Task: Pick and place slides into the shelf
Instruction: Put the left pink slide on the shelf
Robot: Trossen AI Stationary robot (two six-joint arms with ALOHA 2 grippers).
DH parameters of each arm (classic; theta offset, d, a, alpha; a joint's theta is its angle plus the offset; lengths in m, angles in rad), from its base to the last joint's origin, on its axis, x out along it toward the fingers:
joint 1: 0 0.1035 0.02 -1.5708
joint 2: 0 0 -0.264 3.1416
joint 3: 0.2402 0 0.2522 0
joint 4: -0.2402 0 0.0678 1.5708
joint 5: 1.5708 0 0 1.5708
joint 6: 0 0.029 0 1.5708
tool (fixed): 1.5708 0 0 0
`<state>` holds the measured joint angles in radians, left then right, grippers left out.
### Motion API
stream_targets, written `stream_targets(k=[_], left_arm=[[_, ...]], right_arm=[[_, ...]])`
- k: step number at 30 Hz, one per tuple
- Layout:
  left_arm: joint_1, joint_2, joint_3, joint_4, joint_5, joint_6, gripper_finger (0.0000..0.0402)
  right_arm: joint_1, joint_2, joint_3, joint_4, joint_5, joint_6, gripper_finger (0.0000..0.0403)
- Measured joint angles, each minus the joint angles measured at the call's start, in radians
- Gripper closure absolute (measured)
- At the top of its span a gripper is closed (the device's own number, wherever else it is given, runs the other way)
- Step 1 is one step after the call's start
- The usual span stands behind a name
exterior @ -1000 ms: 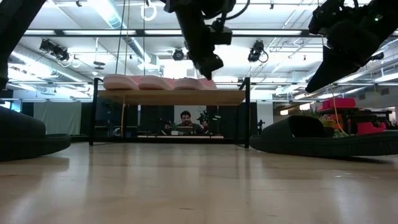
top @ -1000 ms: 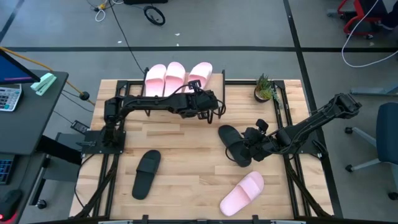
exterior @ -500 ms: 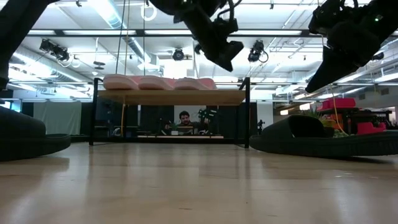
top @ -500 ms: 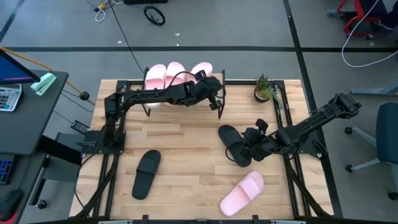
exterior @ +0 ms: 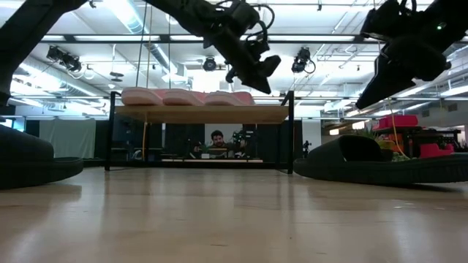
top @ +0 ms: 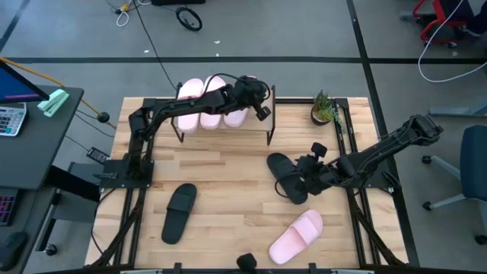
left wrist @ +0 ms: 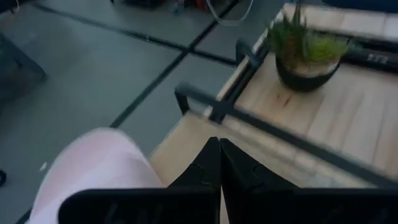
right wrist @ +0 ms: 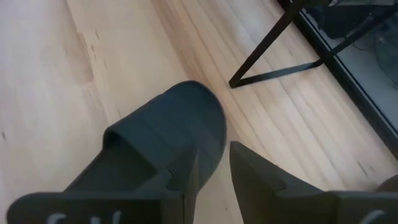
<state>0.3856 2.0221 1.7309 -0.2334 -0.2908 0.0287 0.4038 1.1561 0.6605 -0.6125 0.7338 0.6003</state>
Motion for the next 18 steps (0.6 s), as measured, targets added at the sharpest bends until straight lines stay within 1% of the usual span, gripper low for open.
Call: stream_targets(k=[3,8,18], left_arm=[[0.010,0.001,0.000,-0.029,-0.010,-0.030,0.0398],[0.030,0.001,0.000,-0.082,-0.134,-0.066,0.0399],[0.042,0.001,0.000,-0.085,-0.151,-0.110,0.0398]], right_arm=[[-0.017,0.000,0.000,0.000,0.000,-0.002,0.0305],[-0.031,0.000,0.000,0.000,0.000,0.006,0.0305],[-0.031,0.000,0.000,0.000,-0.001,0.006,0.0305]])
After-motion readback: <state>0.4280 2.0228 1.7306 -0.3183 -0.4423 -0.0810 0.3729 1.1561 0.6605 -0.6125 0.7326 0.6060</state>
